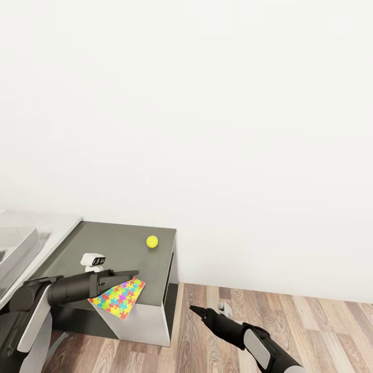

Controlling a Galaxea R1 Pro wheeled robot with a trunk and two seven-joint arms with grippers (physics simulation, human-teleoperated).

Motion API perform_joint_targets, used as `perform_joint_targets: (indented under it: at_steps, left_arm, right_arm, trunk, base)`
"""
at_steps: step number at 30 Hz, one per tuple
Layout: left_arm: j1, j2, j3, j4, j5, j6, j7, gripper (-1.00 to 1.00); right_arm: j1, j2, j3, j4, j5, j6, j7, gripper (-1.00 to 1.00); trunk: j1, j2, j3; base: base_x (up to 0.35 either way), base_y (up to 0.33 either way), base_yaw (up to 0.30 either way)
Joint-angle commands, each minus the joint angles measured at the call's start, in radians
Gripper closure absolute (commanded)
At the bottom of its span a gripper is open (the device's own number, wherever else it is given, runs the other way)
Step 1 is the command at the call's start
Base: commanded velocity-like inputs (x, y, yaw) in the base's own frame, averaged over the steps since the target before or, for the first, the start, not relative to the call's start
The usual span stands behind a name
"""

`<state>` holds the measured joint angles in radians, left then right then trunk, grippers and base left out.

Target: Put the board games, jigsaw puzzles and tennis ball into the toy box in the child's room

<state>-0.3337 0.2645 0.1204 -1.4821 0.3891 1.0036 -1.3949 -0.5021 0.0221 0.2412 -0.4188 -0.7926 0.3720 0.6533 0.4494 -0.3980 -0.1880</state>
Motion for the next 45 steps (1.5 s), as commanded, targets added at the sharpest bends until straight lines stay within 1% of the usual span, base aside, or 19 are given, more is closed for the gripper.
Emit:
perform_joint_targets:
  at_steps: [1, 6, 13, 21, 31, 45]
  left_arm:
    - [-0.001, 0.0, 0.0, 0.0, 0.002, 0.01, -0.002, -1.0]
    - [-0.001, 0.001, -0.001, 0.0, 0.002, 0.01, -0.002, -1.0]
    - [-0.001, 0.001, -0.001, 0.0, 0.003, 0.009, -0.002, -1.0]
    - [-0.001, 0.001, -0.001, 0.0, 0.004, 0.009, -0.003, -1.0]
    - [-0.001, 0.001, 0.0, 0.0, 0.004, 0.009, -0.004, -1.0]
    - [-0.001, 0.001, 0.001, 0.0, 0.003, 0.009, -0.004, -1.0]
  right_arm:
    - [0.0, 0.0, 0.003, 0.0, -0.009, 0.006, 0.005, -1.0]
    - [0.002, -0.001, 0.003, 0.0, -0.01, 0.004, 0.033, -1.0]
    - [0.002, -0.001, 0.003, 0.0, -0.009, 0.004, 0.038, -1.0]
    - [0.003, -0.001, 0.003, 0.001, -0.008, 0.003, 0.06, -1.0]
    - [0.007, -0.001, 0.003, 0.002, -0.007, 0.0, 0.066, -1.0]
    - [0.019, -0.003, 0.003, 0.002, -0.005, -0.026, 0.065, -1.0]
  trunk:
    - [0.001, -0.002, -0.001]
    - [0.001, -0.002, 0.006]
    - [0.001, -0.002, 0.017]
    - [0.001, -0.002, 0.03]
    - [0.001, -0.002, 0.046]
    - [0.001, -0.002, 0.07]
  base:
    - [0.0, 0.0, 0.0]
    - [0.0, 0.0, 0.0]
    - [0.0, 0.0, 0.0]
    - [0.0, 0.0, 0.0]
    - [0.0, 0.0, 0.0]
    - [0.0, 0.0, 0.0]
